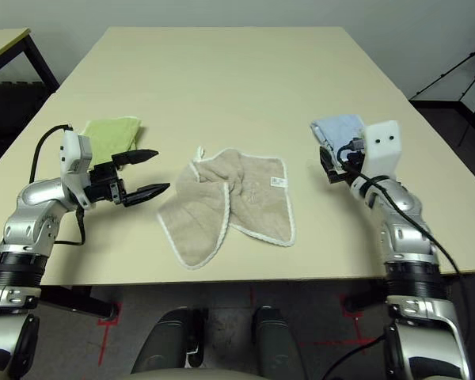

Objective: Fold the towel and set it aside.

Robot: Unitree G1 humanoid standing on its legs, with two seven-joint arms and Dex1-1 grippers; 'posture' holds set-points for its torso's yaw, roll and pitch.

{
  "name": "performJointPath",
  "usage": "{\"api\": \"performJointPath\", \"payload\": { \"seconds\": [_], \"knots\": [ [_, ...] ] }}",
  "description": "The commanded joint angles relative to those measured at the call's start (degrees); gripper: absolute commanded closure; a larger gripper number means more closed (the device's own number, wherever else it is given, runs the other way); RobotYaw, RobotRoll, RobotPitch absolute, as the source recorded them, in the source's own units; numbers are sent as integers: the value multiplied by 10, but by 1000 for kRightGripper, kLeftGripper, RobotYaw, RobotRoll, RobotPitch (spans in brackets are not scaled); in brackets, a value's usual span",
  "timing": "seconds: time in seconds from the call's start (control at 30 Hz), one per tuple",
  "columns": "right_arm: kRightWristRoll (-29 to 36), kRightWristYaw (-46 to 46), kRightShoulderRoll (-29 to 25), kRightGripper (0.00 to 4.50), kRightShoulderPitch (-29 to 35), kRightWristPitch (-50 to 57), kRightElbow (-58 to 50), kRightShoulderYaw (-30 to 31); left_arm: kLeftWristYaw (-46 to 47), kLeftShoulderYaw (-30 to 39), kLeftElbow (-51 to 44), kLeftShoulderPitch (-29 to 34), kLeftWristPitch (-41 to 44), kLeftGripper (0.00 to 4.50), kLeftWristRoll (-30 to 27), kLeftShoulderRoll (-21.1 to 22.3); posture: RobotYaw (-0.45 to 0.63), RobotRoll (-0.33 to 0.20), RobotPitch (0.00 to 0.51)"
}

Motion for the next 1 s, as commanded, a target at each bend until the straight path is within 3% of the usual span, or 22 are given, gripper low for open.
{"api": "performJointPath", "payload": {
  "seconds": [0.03,0.2,0.43,1.0],
  "knots": [
    [26,23,-14,18,0,91,-30,14,-1,-2,15,-3,-6,0,10,3,112,0,83],
    [38,48,-20,18,-32,169,-12,39,0,-5,23,-12,-9,0,15,2,106,0,86],
    [13,53,1,18,-96,168,86,80,4,-5,19,-12,-5,0,17,5,113,0,86],
    [17,66,77,18,-261,159,365,62,5,-6,13,-7,-4,0,24,13,129,0,86]
  ]
}}
